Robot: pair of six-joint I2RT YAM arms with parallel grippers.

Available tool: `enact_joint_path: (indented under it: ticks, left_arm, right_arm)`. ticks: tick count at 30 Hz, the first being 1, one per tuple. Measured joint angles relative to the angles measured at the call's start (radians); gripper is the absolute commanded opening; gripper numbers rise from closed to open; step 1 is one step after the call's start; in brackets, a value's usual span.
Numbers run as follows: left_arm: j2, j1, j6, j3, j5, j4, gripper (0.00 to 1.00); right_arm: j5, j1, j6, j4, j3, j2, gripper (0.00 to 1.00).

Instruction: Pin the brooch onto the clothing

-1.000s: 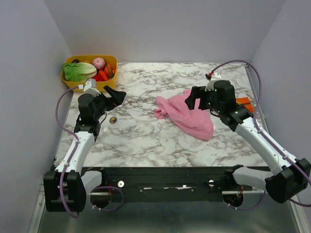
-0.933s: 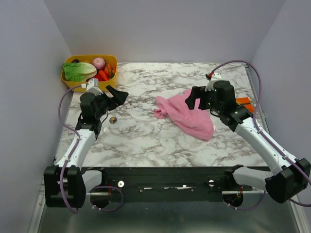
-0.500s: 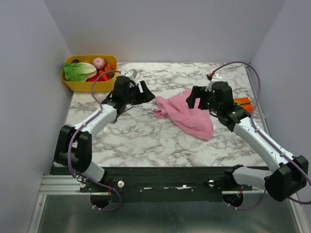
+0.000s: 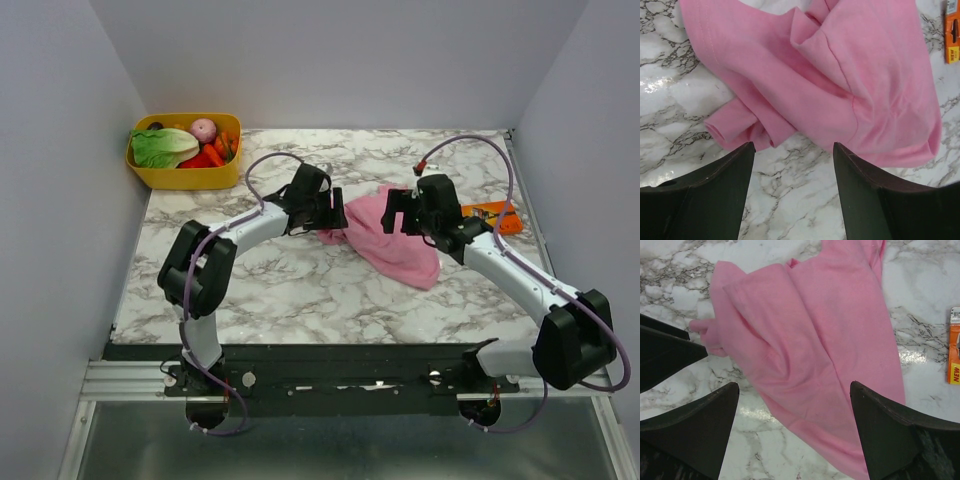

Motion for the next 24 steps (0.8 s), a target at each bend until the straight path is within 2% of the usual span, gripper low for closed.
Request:
enact_joint_path:
  ticks: [5, 8, 9, 11, 12, 20, 24]
  left_arm:
    - [0.061, -0.006, 0.003, 0.060, -0.033, -0.017, 0.67]
    - [0.091, -0.017, 0.005, 0.098, -0.045, -0.032, 0.52]
    - [0.111, -0.022, 0.008, 0.126, -0.050, -0.037, 0.37]
    - [0.145, -0.029, 0.010, 0.169, -0.055, -0.041, 0.21]
    - [0.157, -0.032, 0.013, 0.183, -0.058, -0.042, 0.00]
    - [0.172, -0.040, 0.043, 0.229, -0.088, -0.079, 0.00]
    - [0.130, -0.040, 0.057, 0.225, -0.099, -0.087, 0.00]
  right_arm:
    - [0.000, -0.001, 0.000, 0.003, -0.006, 0.010, 1.00]
    - [0.000, -0.001, 0.001, 0.008, -0.016, 0.014, 1.00]
    - [0.000, -0.003, 0.000, 0.009, -0.019, 0.016, 1.00]
    - [0.000, -0.006, 0.001, 0.009, -0.021, 0.020, 1.00]
    - [0.000, -0.006, 0.001, 0.009, -0.022, 0.022, 1.00]
    - [0.000, -0.007, 0.000, 0.016, -0.029, 0.024, 1.00]
    - [0.000, -0.009, -0.003, 0.016, -0.030, 0.024, 1.00]
